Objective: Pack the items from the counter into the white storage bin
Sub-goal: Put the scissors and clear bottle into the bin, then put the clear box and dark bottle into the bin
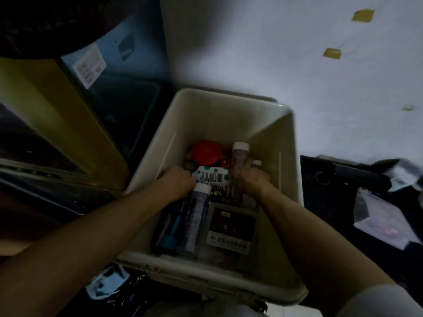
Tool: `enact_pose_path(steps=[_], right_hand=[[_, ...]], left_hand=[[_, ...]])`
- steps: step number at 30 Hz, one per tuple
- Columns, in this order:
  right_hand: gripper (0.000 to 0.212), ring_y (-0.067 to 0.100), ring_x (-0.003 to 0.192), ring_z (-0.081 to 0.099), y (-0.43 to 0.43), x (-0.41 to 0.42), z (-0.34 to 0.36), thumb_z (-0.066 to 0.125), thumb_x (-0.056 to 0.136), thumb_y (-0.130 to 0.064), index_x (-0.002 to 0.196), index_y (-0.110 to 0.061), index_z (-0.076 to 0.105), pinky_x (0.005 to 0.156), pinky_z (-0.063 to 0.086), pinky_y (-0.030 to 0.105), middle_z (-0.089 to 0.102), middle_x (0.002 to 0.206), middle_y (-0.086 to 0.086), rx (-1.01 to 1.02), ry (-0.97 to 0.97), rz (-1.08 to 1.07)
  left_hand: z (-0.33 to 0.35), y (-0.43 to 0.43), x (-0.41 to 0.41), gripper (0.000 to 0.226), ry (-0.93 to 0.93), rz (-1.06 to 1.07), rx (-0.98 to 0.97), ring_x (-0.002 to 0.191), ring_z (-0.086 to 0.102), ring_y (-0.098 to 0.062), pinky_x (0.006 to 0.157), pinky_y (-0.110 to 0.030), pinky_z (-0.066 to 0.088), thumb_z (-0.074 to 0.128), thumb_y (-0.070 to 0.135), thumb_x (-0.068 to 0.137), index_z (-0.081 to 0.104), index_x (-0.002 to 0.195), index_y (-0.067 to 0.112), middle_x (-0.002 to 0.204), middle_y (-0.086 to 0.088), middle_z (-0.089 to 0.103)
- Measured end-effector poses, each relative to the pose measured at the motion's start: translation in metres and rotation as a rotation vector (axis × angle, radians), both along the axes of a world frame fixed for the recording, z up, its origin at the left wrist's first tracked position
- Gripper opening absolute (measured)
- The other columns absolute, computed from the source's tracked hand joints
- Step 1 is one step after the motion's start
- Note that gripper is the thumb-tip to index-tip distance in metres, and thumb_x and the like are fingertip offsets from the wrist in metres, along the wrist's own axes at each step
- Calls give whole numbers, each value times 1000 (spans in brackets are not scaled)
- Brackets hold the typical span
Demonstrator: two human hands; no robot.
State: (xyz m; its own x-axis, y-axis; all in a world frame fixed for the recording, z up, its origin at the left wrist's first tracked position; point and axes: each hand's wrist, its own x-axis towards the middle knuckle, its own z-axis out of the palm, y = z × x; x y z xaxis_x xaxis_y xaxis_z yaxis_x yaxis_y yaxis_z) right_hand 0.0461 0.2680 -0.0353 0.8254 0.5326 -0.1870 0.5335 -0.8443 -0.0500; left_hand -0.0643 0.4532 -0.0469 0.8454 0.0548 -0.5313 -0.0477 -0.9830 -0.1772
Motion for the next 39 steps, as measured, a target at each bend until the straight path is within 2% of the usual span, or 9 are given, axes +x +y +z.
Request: enact_pose_path(steps=[1, 4, 6, 9, 13, 16, 21, 35, 39], right_hand=[[50, 40, 66, 68, 2, 2, -1, 28, 95, -14, 124, 16, 55, 50, 53, 46, 66, 97, 32, 11, -52, 27], [40, 37, 97, 65, 2, 5, 20, 29, 102, -24, 134, -6, 44, 71, 49, 45, 63, 119, 19, -15, 43, 21], [32, 33, 92, 66, 0, 7, 47, 32, 100, -27, 124, -11, 46, 78, 52, 44, 66, 110, 12, 52, 103, -30], [20, 22, 72, 59, -13, 8, 84, 49, 97, -29, 110, -13, 50, 61, 45, 30, 59, 89, 2, 154, 20, -44], [22, 22, 73, 62, -40, 21, 116, 54, 93, -34, 104, -16, 53, 61, 42, 31, 62, 84, 1, 272, -161, -51], [27, 23, 80, 61, -70, 37, 129, 50, 94, -35, 111, -16, 58, 64, 41, 31, 65, 94, 1, 365, -165, -164], [37, 27, 106, 60, -143, 64, 129, 50, 93, -32, 127, -18, 58, 74, 48, 34, 61, 118, 6, 425, -143, -347], [35, 41, 108, 54, -362, 108, 50, 56, 85, -32, 110, -7, 58, 88, 45, 41, 60, 114, 19, 315, 58, -628], [49, 39, 119, 48, -415, 120, 28, 61, 87, -35, 128, -10, 52, 97, 43, 42, 53, 129, 19, 260, 171, -728]], left_hand=[[14, -4, 4, 27, -2, -57, 68, 104, 62, -25, 67, -25, 46, 45, 15, 98, 57, 121, 9, 118, -10, 63], [43, -12, 24, 21, -147, -160, 120, 95, 65, -24, 72, -33, 50, 50, 20, 95, 58, 113, 10, 110, -9, 66], [61, -18, 38, 20, -290, -173, 103, 91, 66, -27, 67, -32, 45, 50, 26, 95, 55, 110, 13, 104, -10, 67], [80, -30, 59, 27, -518, -203, 3, 86, 67, -30, 66, -34, 47, 45, 39, 96, 54, 107, 16, 97, -9, 69], [104, -52, 85, 39, -778, -226, -194, 80, 67, -30, 63, -36, 53, 52, 39, 90, 51, 123, 18, 94, -7, 70], [120, -84, 105, 50, -878, -222, -280, 95, 66, -30, 75, -38, 53, 51, 38, 93, 41, 137, 16, 106, -9, 69], [135, -146, 135, 62, -913, -242, -315, 105, 60, -29, 81, -41, 52, 48, 41, 92, 25, 145, 21, 108, -8, 64], [108, -306, 204, 63, -858, -442, -323, 89, 63, -24, 61, -33, 50, 64, 38, 78, 49, 134, 15, 89, -3, 65], [82, -337, 229, 67, -758, -473, -278, 91, 65, -28, 59, -35, 54, 73, 43, 74, 55, 129, 10, 98, -8, 67]])
